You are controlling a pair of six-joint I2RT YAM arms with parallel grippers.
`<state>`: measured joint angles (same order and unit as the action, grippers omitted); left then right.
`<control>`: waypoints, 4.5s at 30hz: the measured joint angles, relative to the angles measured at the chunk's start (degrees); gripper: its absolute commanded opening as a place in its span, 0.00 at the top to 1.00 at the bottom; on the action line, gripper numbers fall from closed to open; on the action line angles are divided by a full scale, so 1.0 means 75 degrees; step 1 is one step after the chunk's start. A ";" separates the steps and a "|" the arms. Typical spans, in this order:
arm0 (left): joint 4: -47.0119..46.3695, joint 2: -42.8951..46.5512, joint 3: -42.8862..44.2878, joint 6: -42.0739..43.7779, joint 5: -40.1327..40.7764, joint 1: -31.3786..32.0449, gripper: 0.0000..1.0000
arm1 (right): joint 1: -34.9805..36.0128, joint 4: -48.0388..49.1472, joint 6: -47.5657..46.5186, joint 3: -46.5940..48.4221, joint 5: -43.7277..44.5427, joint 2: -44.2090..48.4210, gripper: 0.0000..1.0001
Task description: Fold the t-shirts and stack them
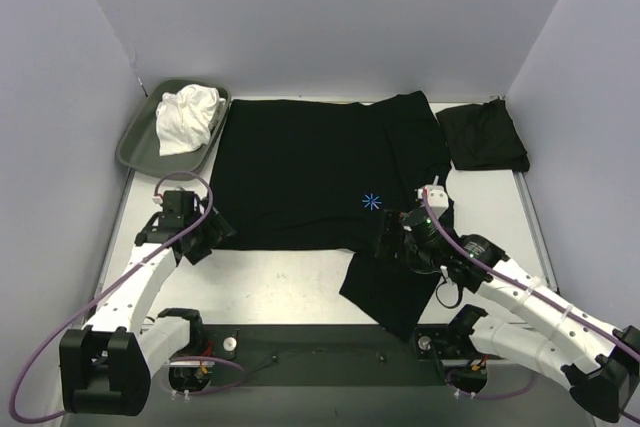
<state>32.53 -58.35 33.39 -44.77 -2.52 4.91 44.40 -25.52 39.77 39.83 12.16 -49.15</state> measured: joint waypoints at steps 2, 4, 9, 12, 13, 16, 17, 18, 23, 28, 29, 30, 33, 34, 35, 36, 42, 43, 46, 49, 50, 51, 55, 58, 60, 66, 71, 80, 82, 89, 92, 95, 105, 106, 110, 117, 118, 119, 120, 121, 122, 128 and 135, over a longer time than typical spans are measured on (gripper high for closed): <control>0.0122 0.0122 0.0111 0.0012 0.0128 -0.0195 0.15 | 0.0000 0.0006 -0.0003 -0.0184 -0.0009 0.0090 0.00; 0.0318 0.0137 0.0306 0.0032 0.0251 -0.0382 0.15 | 0.0000 0.0026 -0.0003 -0.0347 -0.0032 0.0131 0.00; 0.0664 0.0108 0.0525 0.0052 0.0580 -0.0816 0.18 | 0.0000 0.0160 -0.0012 -0.0504 -0.0119 0.0160 0.00; 0.0714 0.0102 0.0420 0.0041 0.0656 -0.1061 0.22 | 0.0000 0.0227 -0.0035 -0.0545 -0.0140 0.0245 0.00; 0.0717 0.0085 0.0379 0.0035 0.0656 -0.1107 0.22 | 0.0000 0.0233 -0.0038 -0.0554 -0.0140 0.0271 0.00; 0.0685 -0.0131 0.0233 0.0029 0.0650 -0.1244 0.25 | 0.0000 0.0274 -0.0055 -0.0595 -0.0143 0.0373 0.00; 0.0659 -0.0216 0.0178 0.0029 0.0641 -0.1274 0.26 | 0.0000 0.0286 -0.0055 -0.0615 -0.0140 0.0411 0.00; 0.0600 -0.0291 0.0111 0.0029 0.0641 -0.1285 0.27 | 0.0000 0.0280 -0.0055 -0.0632 -0.0143 0.0449 0.00; 0.0396 -0.0670 -0.0187 0.0032 0.0551 -0.1341 0.31 | 0.0023 0.0289 -0.0044 -0.0740 -0.0146 0.0580 0.00; 0.0044 -0.0924 -0.0277 0.0038 0.0536 -0.1466 0.38 | 0.0044 0.0280 -0.0015 -0.0880 -0.0154 0.0632 0.00; -0.0038 -0.0988 -0.0277 0.0047 0.0548 -0.1483 0.40 | 0.0044 0.0277 0.0006 -0.0898 -0.0154 0.0641 0.00; -0.0099 -0.1052 -0.0277 0.0050 0.0557 -0.1507 0.43 | 0.0044 0.0283 0.0017 -0.0918 -0.0154 0.0653 0.00; -0.0326 -0.1274 -0.0277 0.0055 0.0554 -0.1594 0.49 | 0.0044 0.0280 0.0050 -0.0968 -0.0154 0.0705 0.00; -0.0388 -0.1297 -0.0277 0.0055 0.0533 -0.1664 0.49 | 0.0044 0.0283 0.0061 -0.0985 -0.0154 0.0717 0.00; -0.0487 -0.1343 -0.0277 0.0055 0.0530 -0.1714 0.49 | 0.0044 0.0280 0.0070 -0.1000 -0.0154 0.0726 0.00; -0.0554 -0.1376 -0.0277 0.0052 0.0530 -0.1737 0.50 | 0.0044 0.0277 0.0082 -0.1005 -0.0154 0.0726 0.00; -0.0982 -0.1714 -0.0143 -0.0038 0.0527 -0.1778 0.49 | 0.0044 0.0286 0.0087 -0.1005 -0.0157 0.0723 0.00; -0.1043 -0.1763 -0.0117 -0.0070 0.0527 -0.1778 0.49 | 0.0044 0.0283 0.0087 -0.1005 -0.0157 0.0723 0.00; -0.1241 -0.1900 -0.0067 -0.0146 0.0527 -0.1778 0.49 | 0.0044 0.0289 0.0087 -0.1005 -0.0166 0.0699 0.00; -0.1343 -0.1988 -0.0026 -0.0184 0.0530 -0.1778 0.49 | 0.0044 0.0291 0.0087 -0.1005 -0.0204 0.0635 0.00; -0.1381 -0.2025 -0.0012 -0.0201 0.0530 -0.1778 0.48 | 0.0044 0.0294 0.0085 -0.1005 -0.0224 0.0606 0.00; -0.1411 -0.2060 0.0012 -0.0207 0.0530 -0.1778 0.48 | 0.0044 0.0297 0.0085 -0.1005 -0.0230 0.0592 0.00; -0.1524 -0.2221 0.0099 -0.0230 0.0530 -0.1778 0.49 | 0.0044 0.0350 0.0085 -0.1005 -0.0274 0.0577 0.00; -0.1609 -0.2346 0.0163 -0.0265 0.0530 -0.1778 0.61 | 0.0044 0.0353 0.0085 -0.1005 -0.0289 0.0565 0.00; -0.1687 -0.2436 0.0189 -0.0321 0.0533 -0.1778 0.73 | 0.0047 0.0353 0.0087 -0.1005 -0.0294 0.0565 0.00; -0.2037 -0.2806 0.0277 -0.0414 0.0484 -0.1810 1.00 | 0.0058 0.0370 0.0087 -0.1005 -0.0338 0.0574 0.00; -0.2279 -0.2879 0.0274 -0.0440 0.0382 -0.1810 1.00 | 0.0087 0.0356 0.0087 -0.1090 -0.0338 0.0731 0.00; -0.1702 -0.1702 -0.0242 -0.0341 0.0256 -0.1716 1.00 | 0.0149 -0.0425 0.0353 -0.1341 -0.0350 0.1332 0.00; -0.1524 -0.1259 -0.0277 -0.0332 0.0175 -0.1716 1.00 | 0.0236 -0.0679 0.0519 -0.1518 -0.0475 0.1588 0.00; -0.1396 -0.0318 -0.0277 -0.0286 -0.0358 -0.1716 1.00 | 0.1341 -0.1504 0.1652 -0.2302 -0.1061 0.2355 0.04; -0.1483 -0.0312 -0.0379 -0.0291 -0.0609 -0.1716 1.00 | 0.1775 -0.1781 0.2203 -0.2664 -0.1285 0.2512 0.05; -0.1559 -0.0338 -0.0568 -0.0326 -0.0854 -0.1716 1.00 | 0.2119 -0.1953 0.2693 -0.2824 -0.1413 0.2506 0.05; -0.1964 -0.0565 -0.0845 -0.0347 -0.1396 -0.1716 1.00 | 0.3538 -0.1472 0.3628 -0.2530 -0.1131 0.0866 0.07; -0.1979 -0.0565 -0.0848 -0.0347 -0.1448 -0.1716 1.00 | 0.3678 -0.1361 0.3716 -0.2454 -0.1134 0.0583 0.07; -0.2069 -0.0565 -0.0848 -0.0347 -0.1580 -0.1716 1.00 | 0.4173 -0.1154 0.3987 -0.2224 -0.1177 -0.0344 0.07; -0.2159 -0.0568 -0.0848 -0.0347 -0.1696 -0.1719 1.00 | 0.4581 -0.1046 0.4237 -0.1973 -0.1166 -0.0889 0.07; -0.2171 -0.0580 -0.0848 -0.0347 -0.1708 -0.1716 1.00 | 0.4596 -0.1049 0.4278 -0.1976 -0.1166 -0.0883 0.07; -0.2183 -0.0592 -0.0848 -0.0347 -0.1722 -0.1719 1.00 | 0.4599 -0.1049 0.4316 -0.1976 -0.1166 -0.0874 0.08; -0.2186 -0.0606 -0.0848 -0.0347 -0.1731 -0.1716 1.00 | 0.4599 -0.1043 0.4351 -0.1985 -0.1166 -0.0860 0.08; -0.2192 -0.0618 -0.0848 -0.0347 -0.1737 -0.1719 1.00 | 0.4599 -0.1040 0.4389 -0.1999 -0.1163 -0.0839 0.08; -0.2194 -0.0624 -0.0848 -0.0347 -0.1754 -0.1719 1.00 | 0.4599 -0.1032 0.4427 -0.2031 -0.1163 -0.0819 0.08; -0.2200 -0.0624 -0.0848 -0.0344 -0.1766 -0.1719 1.00 | 0.4602 -0.1087 0.4584 -0.2124 -0.1023 -0.0650 0.11; -0.2200 -0.0624 -0.0848 -0.0341 -0.1766 -0.1719 1.00 | 0.4642 -0.2017 0.4692 -0.1731 -0.0312 -0.0224 0.12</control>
<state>16.03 -63.02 27.03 -47.33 -15.77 -7.99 79.22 -40.64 74.96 26.85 9.82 -50.83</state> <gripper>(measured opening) 0.026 0.885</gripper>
